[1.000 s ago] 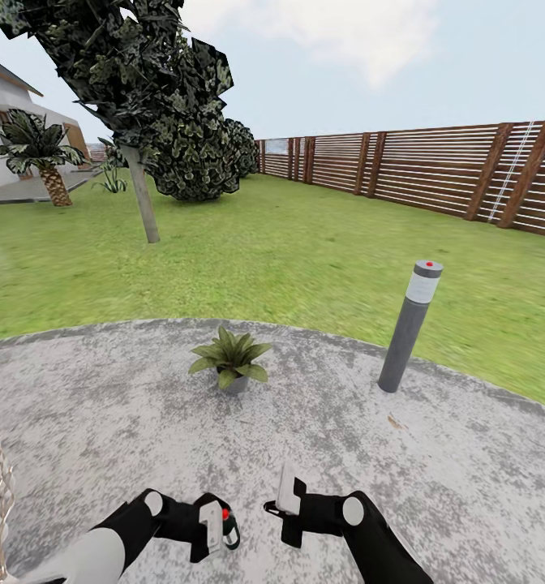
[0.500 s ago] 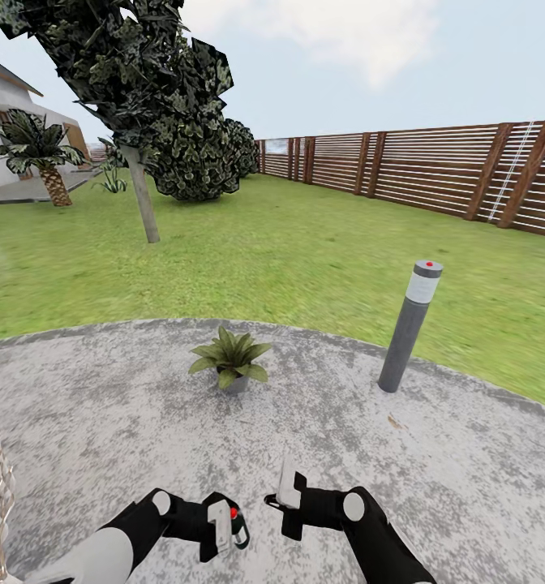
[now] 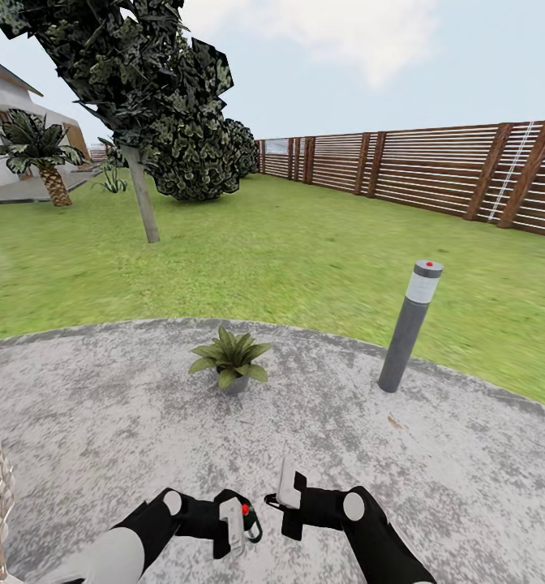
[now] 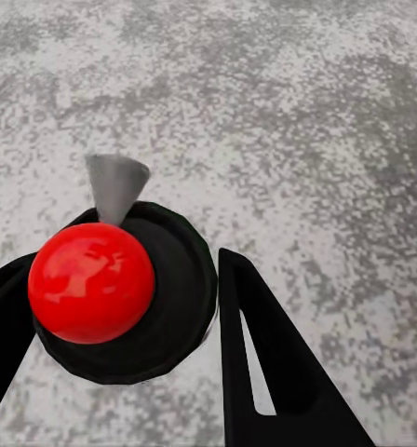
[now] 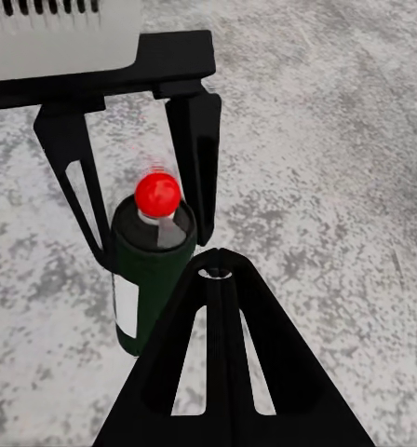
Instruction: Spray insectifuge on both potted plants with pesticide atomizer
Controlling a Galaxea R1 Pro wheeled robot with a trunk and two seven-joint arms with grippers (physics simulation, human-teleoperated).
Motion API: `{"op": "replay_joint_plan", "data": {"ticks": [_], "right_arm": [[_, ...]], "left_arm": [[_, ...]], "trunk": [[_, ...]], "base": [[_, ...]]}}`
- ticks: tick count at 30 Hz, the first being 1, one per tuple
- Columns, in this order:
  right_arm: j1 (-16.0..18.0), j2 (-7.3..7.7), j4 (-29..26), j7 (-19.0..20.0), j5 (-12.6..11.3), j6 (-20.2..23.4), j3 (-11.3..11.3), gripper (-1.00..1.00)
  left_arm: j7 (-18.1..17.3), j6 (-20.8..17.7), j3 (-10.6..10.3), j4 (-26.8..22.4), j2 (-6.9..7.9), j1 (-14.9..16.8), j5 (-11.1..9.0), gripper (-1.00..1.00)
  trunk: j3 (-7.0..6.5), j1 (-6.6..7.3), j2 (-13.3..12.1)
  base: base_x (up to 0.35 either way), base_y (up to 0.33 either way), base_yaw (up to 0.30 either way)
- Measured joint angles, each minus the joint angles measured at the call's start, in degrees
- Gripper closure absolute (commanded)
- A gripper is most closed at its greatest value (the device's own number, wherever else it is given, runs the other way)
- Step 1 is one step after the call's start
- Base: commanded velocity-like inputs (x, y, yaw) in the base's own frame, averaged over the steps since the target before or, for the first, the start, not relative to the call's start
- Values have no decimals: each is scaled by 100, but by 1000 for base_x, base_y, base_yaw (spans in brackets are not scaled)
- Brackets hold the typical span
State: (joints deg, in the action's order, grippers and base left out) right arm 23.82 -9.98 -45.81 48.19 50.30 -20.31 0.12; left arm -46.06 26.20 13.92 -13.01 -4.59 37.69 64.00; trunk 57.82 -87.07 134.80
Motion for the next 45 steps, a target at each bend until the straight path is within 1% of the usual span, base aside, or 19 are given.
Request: {"op": "replay_joint_plan", "data": {"ticks": [6, 7, 8, 9, 12, 21, 27, 33, 35, 37, 39, 45], "right_arm": [[-2, 0, 0, 0, 0, 0, -4, 100], [-2, 0, 1, 0, 0, 0, -2, 100], [-2, 0, 3, 0, 0, 0, -3, 100], [-2, 0, 5, 0, 0, 0, -4, 100], [-2, 0, 8, 0, 0, 0, -5, 100], [-2, 0, 9, 0, 0, 0, -5, 100], [-1, 0, 9, 0, 0, 0, -4, 100], [-2, 0, 7, 0, 0, 0, -5, 100], [-2, 0, 8, 0, 0, 0, -7, 100], [-2, 0, 9, 0, 0, 0, -6, 100], [-2, 0, 9, 0, 0, 0, -6, 100], [-1, 0, 9, 0, 0, 0, -5, 100]], "left_arm": [[0, 23, 8, 0, -15, 0, -39, 100], [-4, 26, 6, 0, -18, 0, -95, 100], [-9, 109, 8, -1, -19, 0, -211, 100], [-12, 220, 5, 0, -20, 0, -266, 100], [-14, 347, 7, 0, -20, 0, -327, 100], [-55, 393, 15, 21, -57, 0, -339, 100], [-58, 392, 17, 52, -141, 0, -340, 100], [-58, 391, 17, 48, -164, 0, -345, 100], [-58, 391, 18, 45, -174, 0, -377, 100], [-58, 397, 19, 44, -177, 0, -477, 100], [-59, 399, 18, 44, -182, 0, -526, 100], [-59, 400, 16, 44, -186, 0, -550, 100]], "trunk": [[0, 0, 0], [0, 0, 0], [0, 0, 0], [0, 0, 0], [0, 0, 0], [0, 0, 0], [0, 0, 0], [0, 0, 0], [0, 0, 0], [0, 0, 0], [0, 0, 0], [0, 0, 0]], "base": [[0, 0, 0], [0, 0, 0], [0, 0, 0], [0, 0, 0], [0, 0, 0], [0, 0, 0], [0, 0, 0], [0, 0, 0], [0, 0, 0], [0, 0, 0], [0, 0, 0], [0, 0, 0]]}}
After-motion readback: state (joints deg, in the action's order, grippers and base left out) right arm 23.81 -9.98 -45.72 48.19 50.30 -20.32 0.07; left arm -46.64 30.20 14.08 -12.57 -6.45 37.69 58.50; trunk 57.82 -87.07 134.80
